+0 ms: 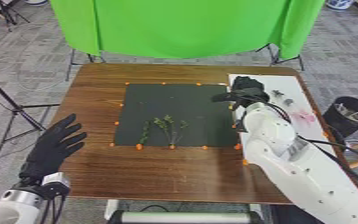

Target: Arrange flowers

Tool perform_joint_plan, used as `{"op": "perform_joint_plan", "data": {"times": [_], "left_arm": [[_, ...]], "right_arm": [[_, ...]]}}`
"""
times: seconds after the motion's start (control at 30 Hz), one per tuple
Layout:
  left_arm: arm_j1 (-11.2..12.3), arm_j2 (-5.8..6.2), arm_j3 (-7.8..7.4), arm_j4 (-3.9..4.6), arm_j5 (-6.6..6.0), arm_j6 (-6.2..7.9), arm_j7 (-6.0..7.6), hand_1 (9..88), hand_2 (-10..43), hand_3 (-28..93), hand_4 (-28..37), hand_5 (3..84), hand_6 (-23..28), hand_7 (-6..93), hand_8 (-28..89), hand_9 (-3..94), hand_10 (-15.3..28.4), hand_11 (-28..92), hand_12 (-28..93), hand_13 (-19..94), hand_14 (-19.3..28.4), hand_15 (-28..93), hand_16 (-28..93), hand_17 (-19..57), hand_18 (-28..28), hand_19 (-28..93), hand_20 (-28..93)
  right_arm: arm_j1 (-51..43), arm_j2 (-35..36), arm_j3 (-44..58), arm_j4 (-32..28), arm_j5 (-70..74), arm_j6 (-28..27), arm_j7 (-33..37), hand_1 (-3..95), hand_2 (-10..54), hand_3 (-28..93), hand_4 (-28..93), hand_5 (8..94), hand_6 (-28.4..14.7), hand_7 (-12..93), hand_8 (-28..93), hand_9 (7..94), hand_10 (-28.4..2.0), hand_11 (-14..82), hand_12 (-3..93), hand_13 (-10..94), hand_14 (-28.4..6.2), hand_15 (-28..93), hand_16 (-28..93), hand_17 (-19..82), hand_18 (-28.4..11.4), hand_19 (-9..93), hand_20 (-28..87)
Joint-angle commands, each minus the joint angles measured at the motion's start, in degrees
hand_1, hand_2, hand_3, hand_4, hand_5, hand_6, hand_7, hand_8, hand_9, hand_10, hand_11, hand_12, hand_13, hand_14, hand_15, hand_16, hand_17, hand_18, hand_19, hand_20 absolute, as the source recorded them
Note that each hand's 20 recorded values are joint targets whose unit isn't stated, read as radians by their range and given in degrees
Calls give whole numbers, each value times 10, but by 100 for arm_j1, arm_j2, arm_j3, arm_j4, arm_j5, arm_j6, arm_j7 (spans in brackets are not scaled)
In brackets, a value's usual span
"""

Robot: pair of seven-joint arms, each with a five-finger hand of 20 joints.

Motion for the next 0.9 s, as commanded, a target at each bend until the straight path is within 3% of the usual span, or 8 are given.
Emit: {"op": "perform_joint_plan", "data": {"times": [0.03, 0.27, 0.9], "left_arm": [[124, 9, -49, -40, -43, 52, 22, 259, -38, 694, -242, 266, 26, 208, -109, 244, 119, 196, 157, 210, 162, 302, 1, -97, 230, 429, 84], [113, -2, -50, -32, -31, 36, 1, 259, -37, 694, -241, 266, 26, 208, -109, 245, 120, 194, 157, 210, 163, 301, 1, -97, 230, 429, 84], [96, -8, -13, -26, -45, 58, 27, 261, -36, 694, -241, 266, 26, 208, -109, 245, 121, 196, 158, 210, 164, 303, 1, -97, 230, 429, 84]], "right_arm": [[240, 738, 18, 315, -91, -339, 168, 145, -95, 741, -282, 669, -29, 359, -104, 685, -130, 643, 496, 648, -120, 840, 384, 322, -225, 923, 435], [323, 720, -6, 606, 133, -696, 202, 138, -95, 749, -283, 652, -32, 373, -98, 664, -133, 647, 492, 630, -121, 840, 377, 312, -225, 912, 441], [618, 616, -551, 1212, 222, -347, -23, 197, -95, 726, -283, 669, -23, 409, -115, 687, -121, 654, 477, 648, -112, 842, 367, 327, -223, 910, 446]]}}
